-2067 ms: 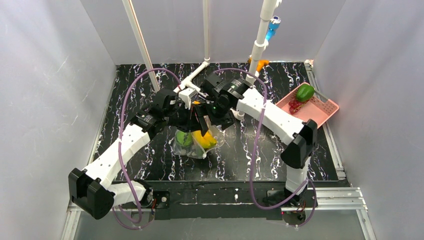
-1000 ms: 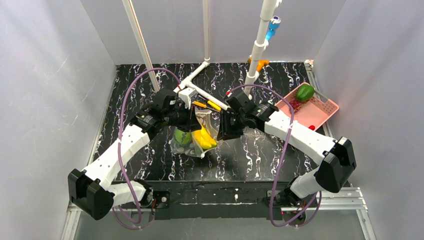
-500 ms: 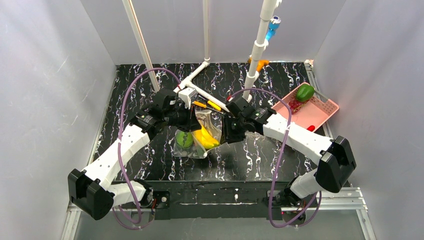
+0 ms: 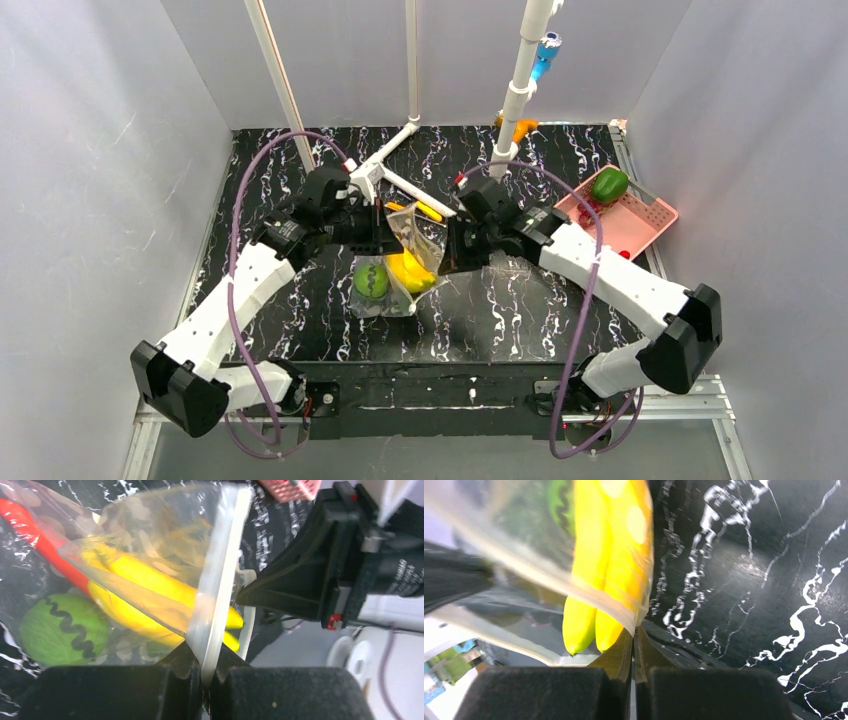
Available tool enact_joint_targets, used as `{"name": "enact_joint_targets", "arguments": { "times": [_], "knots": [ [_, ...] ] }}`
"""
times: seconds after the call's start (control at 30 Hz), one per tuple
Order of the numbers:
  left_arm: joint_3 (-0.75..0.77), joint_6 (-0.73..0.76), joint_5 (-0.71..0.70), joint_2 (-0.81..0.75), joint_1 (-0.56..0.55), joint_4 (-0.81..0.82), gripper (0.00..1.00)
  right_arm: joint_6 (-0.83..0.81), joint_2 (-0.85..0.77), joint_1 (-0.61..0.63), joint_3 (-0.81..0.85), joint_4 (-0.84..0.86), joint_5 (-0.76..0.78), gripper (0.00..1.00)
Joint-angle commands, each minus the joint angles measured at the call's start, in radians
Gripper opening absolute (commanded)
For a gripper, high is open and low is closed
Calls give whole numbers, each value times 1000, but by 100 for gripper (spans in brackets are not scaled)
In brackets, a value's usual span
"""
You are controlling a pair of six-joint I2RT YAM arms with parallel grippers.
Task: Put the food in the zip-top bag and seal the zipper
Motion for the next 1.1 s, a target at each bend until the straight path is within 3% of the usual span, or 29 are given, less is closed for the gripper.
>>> {"name": "enact_joint_targets", "arguments": {
  "times": [0.0,0.13,0.3,0.4,0.53,0.67,0.77,1.0,1.07],
  "knots": [
    [115,-264,52,-43,-1,-80,0,-41,-81,11,226,-114,-38,1],
    [89,-384,76,-102,-1,23,0,-22,-39,12,281,-108,-169,1],
    [-30,-414,32,-60,18,46,0,-48,9,9,239,-67,-123,1],
    [-77,-414,89,-16,61,36,0,-81,48,7,250,-105,-79,1],
    [-46,-434,110,-85,66,40,0,-113,48,7,331,-166,-43,1],
    [18,-415,56,-160,67,-1,0,-122,10,10,427,-198,-62,1],
    [12,-380,-6,-165,68,-41,0,-102,-22,10,388,-148,-92,1],
    [-27,-329,-3,-92,90,-28,0,-123,5,9,274,-103,-53,1],
    [24,-284,-22,-70,100,-59,0,-147,-1,9,269,-114,-19,11]
  ]
}}
